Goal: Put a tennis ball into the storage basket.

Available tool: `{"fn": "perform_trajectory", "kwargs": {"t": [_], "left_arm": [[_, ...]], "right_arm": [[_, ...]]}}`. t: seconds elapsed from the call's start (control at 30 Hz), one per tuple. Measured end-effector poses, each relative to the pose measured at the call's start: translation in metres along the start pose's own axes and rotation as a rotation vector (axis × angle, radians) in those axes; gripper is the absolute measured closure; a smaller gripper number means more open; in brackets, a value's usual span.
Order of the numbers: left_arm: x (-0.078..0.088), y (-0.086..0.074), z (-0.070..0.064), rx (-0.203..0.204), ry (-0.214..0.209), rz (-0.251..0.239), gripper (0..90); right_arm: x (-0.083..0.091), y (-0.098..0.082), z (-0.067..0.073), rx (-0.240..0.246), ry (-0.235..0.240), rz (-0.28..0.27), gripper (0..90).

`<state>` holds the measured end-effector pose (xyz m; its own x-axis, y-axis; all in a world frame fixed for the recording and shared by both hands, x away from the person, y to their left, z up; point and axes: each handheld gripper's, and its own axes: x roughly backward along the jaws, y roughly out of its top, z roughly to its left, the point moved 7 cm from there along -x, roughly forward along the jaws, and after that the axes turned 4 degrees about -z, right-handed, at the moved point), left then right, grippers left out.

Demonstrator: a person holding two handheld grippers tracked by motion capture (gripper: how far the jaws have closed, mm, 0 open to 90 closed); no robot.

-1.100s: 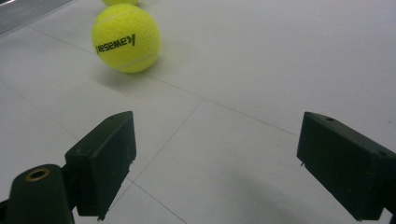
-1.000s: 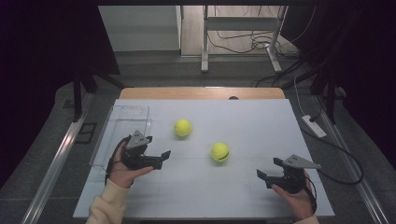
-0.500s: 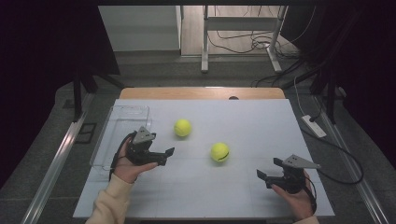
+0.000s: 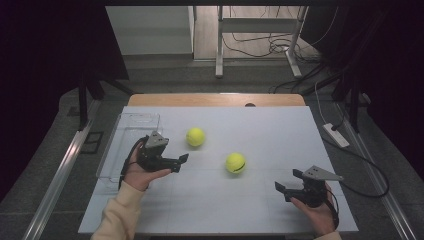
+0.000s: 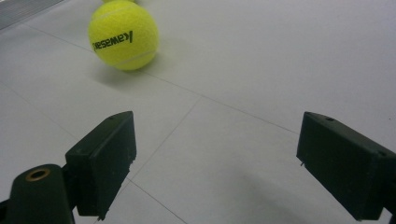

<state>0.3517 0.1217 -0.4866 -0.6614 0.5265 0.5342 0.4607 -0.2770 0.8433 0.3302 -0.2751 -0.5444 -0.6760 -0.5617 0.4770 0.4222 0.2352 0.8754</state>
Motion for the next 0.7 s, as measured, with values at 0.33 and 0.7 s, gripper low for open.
{"fn": "perform_trajectory", "kwargs": {"t": [0.33, 0.7], "left_arm": [[-0.006, 0.009, 0.004, 0.001, 0.004, 0.009, 11.1], [-0.017, 0.012, 0.005, 0.002, 0.001, 0.035, 10.5]], "right_arm": [[-0.001, 0.0, 0.0, 0.002, -0.002, 0.007, 11.8], [-0.001, -0.001, -0.001, 0.001, -0.004, 0.006, 11.9]]}}
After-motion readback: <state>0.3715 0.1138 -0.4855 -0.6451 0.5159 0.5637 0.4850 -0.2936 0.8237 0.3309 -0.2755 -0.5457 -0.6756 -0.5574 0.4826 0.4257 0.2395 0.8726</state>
